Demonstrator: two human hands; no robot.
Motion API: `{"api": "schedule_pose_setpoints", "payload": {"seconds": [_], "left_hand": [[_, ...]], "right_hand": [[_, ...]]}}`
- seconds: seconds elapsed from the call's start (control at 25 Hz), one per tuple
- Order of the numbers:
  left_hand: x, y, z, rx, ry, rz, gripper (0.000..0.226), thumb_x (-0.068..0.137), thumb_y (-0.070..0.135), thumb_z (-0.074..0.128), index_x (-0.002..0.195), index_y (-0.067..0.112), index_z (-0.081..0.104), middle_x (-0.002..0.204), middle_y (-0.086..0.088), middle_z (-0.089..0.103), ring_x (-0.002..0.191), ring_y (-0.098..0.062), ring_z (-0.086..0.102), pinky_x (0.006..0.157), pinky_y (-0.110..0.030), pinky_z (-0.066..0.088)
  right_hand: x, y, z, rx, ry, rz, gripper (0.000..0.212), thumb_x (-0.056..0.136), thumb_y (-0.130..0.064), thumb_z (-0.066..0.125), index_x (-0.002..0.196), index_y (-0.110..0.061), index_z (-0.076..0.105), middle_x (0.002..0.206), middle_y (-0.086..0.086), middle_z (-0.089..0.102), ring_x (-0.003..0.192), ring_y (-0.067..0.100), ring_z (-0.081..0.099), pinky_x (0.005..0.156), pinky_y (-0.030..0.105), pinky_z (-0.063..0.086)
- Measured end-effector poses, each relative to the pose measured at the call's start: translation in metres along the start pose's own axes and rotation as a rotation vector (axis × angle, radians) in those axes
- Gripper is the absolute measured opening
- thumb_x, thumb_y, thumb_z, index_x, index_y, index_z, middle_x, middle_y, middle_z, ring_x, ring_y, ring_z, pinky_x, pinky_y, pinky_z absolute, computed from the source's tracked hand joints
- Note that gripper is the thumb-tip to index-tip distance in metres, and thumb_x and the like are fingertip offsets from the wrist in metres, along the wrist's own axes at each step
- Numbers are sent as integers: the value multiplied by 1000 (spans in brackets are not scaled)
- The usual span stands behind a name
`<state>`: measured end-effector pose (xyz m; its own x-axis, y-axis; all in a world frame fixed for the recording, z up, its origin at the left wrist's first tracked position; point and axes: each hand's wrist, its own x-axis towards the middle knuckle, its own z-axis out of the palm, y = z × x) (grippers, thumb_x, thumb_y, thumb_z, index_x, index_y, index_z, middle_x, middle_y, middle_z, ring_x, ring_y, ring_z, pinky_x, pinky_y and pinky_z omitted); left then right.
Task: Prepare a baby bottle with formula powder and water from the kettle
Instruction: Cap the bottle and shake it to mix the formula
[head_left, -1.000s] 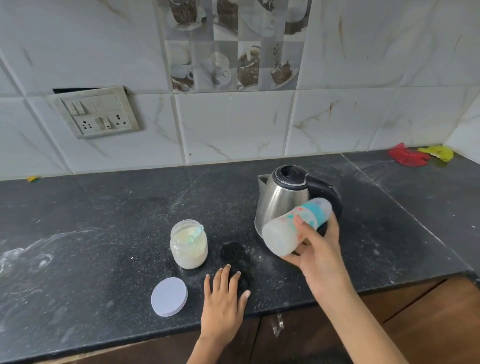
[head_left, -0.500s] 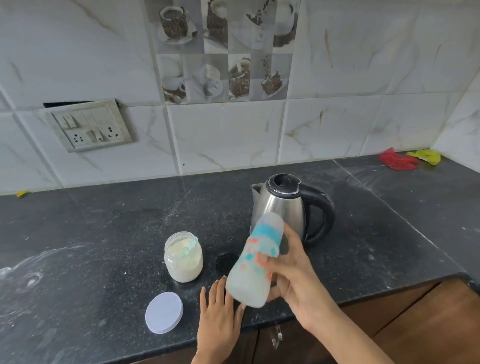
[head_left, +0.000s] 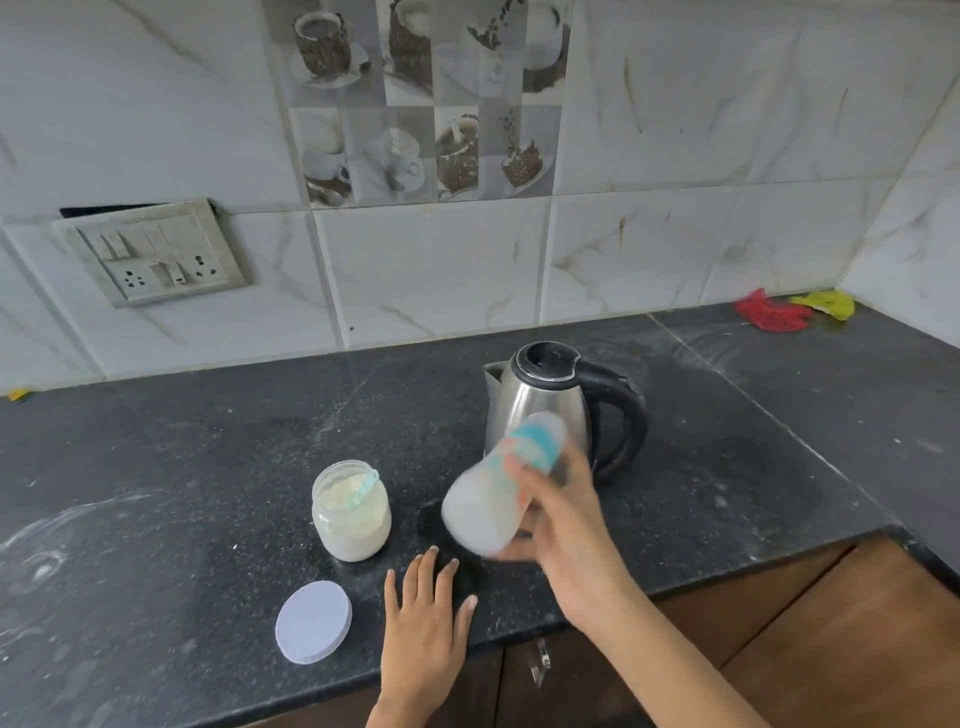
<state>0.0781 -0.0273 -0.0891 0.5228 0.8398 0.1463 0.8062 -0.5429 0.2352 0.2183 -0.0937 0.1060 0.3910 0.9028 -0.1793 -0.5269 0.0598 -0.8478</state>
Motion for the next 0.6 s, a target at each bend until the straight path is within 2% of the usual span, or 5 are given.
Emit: {"api": "schedule_pose_setpoints", "payload": {"seconds": [0.08, 0.24, 0.4, 0.52, 0.6], "left_hand": [[0, 0, 0, 12, 1, 4, 57, 99, 48, 16, 121, 15, 57, 125, -11, 60, 115, -33, 57, 102, -52, 28], [0, 3, -2, -7, 6, -10, 53, 98, 48, 18, 118, 19, 58, 129, -9, 58, 119, -30, 54, 104, -50, 25], [-1, 2, -5, -8, -7, -9, 55, 99, 47, 14, 115, 17, 57, 126, -10, 60, 115, -31, 55, 103, -52, 33], [1, 4, -5, -6, -26, -32, 55, 98, 49, 17, 120, 20, 58, 131, -8, 56, 120, -29, 53, 106, -48, 24], [1, 3, -4, -1, -29, -21, 56, 98, 49, 17, 120, 19, 58, 131, -8, 57, 119, -29, 54, 106, -50, 27]], "right_hand": [[-10, 2, 3, -96, -84, -1, 81, 65, -19, 85, 133, -36, 44, 118, 6, 66, 94, 23, 72, 62, 47, 59], [9, -13, -8, 191, 97, -80, 63, 77, -29, 72, 134, -30, 45, 126, 9, 62, 95, 22, 73, 63, 41, 59], [-4, 2, -6, -91, -82, 2, 74, 67, -22, 82, 131, -35, 47, 119, 8, 65, 95, 25, 72, 63, 46, 59], [15, -15, -15, 175, 72, -97, 67, 73, -31, 76, 134, -29, 48, 126, 9, 63, 100, 26, 71, 67, 45, 59], [10, -12, -13, 85, 50, -40, 69, 71, -28, 74, 133, -33, 46, 121, 7, 65, 99, 26, 71, 65, 46, 60]]}}
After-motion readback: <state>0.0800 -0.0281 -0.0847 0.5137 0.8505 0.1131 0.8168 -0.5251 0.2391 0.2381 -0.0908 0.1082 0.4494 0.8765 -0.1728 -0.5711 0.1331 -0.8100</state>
